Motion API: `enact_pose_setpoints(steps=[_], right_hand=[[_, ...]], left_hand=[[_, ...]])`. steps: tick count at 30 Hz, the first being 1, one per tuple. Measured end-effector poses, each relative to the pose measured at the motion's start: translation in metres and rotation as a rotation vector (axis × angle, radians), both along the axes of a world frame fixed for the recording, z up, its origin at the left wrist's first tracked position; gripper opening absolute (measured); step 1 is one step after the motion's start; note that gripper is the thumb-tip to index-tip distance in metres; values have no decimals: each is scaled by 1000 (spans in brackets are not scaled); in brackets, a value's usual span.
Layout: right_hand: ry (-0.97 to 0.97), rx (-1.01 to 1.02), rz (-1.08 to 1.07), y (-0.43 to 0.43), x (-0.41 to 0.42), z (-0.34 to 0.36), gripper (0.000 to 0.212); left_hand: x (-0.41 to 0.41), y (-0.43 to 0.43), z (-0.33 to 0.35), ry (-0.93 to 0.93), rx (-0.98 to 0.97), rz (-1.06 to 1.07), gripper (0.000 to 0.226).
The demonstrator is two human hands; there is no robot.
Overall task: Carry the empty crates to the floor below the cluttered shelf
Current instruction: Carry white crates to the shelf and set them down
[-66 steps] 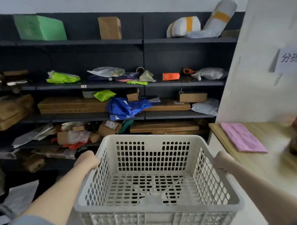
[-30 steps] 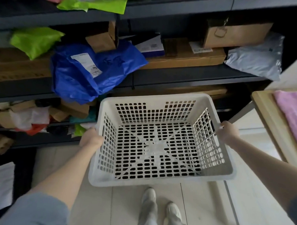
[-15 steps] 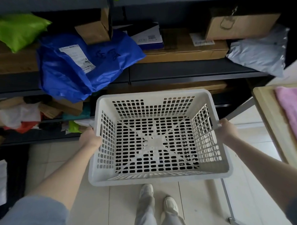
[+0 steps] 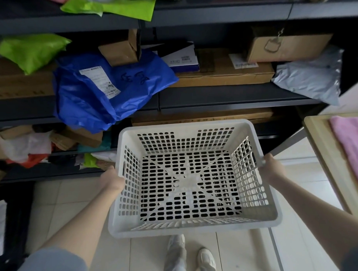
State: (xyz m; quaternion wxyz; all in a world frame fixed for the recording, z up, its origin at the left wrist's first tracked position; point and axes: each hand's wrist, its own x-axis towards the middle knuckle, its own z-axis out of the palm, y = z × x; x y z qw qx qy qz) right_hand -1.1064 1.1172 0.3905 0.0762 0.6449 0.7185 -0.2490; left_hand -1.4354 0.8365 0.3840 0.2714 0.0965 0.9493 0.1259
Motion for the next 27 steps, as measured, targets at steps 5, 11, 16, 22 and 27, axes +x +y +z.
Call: enact_pose_setpoints(steps=[5, 11, 16, 22, 27], right_hand=[[-2, 4, -17, 1, -3, -1, 36], [8, 57, 21, -10, -10, 6, 65], [-27, 155, 275, -24, -33, 33, 74], [138, 227, 432, -39, -83, 97, 63], [345, 259, 619, -78, -134, 158, 64]], left_hand=[[-4, 2, -3, -16, -36, -18, 30], [-7, 8, 14, -51, -165, -87, 67], [-6, 18, 48, 54, -104, -167, 55], [9, 12, 111, 44, 114, -105, 58], [26, -32, 172, 169, 251, 47, 59]])
